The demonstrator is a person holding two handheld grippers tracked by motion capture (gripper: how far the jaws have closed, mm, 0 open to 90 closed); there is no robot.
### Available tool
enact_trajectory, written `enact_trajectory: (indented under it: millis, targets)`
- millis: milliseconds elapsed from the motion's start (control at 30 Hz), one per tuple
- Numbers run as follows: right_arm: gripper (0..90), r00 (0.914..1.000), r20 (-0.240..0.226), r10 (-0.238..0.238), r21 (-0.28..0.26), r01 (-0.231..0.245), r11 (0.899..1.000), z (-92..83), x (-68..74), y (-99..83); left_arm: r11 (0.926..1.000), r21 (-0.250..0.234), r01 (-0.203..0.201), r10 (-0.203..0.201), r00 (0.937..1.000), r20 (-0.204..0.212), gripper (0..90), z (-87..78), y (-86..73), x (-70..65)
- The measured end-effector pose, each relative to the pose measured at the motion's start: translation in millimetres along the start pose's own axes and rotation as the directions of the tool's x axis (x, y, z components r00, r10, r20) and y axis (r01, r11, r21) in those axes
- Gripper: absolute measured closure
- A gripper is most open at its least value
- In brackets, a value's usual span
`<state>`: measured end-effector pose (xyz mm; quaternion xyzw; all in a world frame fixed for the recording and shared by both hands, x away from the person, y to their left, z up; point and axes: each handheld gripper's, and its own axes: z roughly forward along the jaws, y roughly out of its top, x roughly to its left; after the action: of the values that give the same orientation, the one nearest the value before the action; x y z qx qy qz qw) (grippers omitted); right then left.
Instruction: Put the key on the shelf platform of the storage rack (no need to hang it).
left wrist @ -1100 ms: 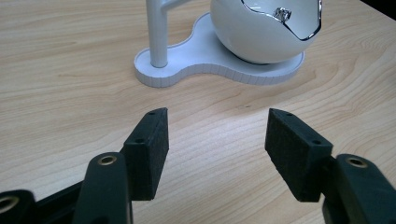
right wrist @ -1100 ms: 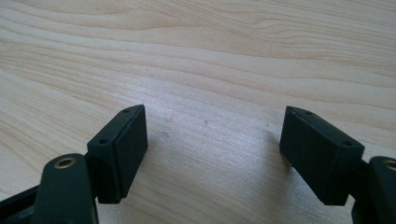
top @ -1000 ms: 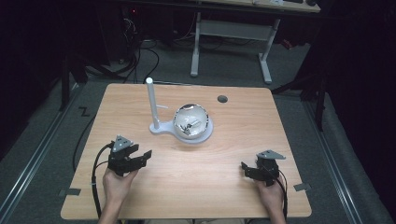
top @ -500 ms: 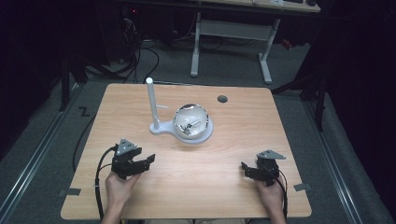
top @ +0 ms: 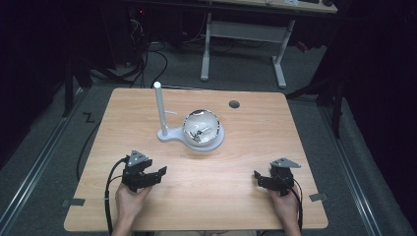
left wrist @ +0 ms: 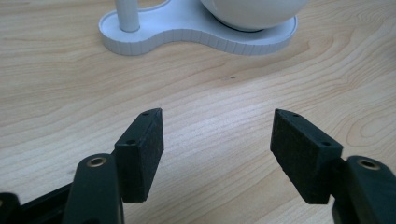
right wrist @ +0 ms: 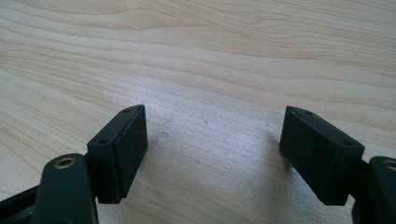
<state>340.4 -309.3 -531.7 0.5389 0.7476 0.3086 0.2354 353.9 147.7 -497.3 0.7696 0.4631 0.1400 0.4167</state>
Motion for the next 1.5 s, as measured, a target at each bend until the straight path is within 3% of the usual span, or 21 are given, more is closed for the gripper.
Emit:
enact_trajectory:
  millis: [300,767,1267,1500]
  targets:
    - [23.7,1.0,0.0,0.0,0.0,0.0,1.0,0.0,0.0,0.0,0.9997,0.026,0.002,-0.002,1.0,-0.004,35.1,7.7,-8.0,-3.6]
    - [23.7,1.0,0.001,-0.002,-0.001,0.002,1.0,-0.2,0.2,-0.2,0.9992,0.013,0.037,-0.037,0.999,-0.025,35.3,22.0,-20.4,-8.3]
    - [23.7,1.0,0.001,0.001,0.0,-0.001,1.0,-0.6,0.7,-0.6,0.9989,0.033,-0.033,0.035,0.9974,-0.063,35.4,38.6,-21.3,-22.2]
    - [23.7,1.0,0.001,0.0,-0.001,0.0,1.0,-0.5,0.7,-0.6,0.9969,0.037,-0.069,0.072,0.9938,-0.084,36.1,44.4,-21.3,-27.9]
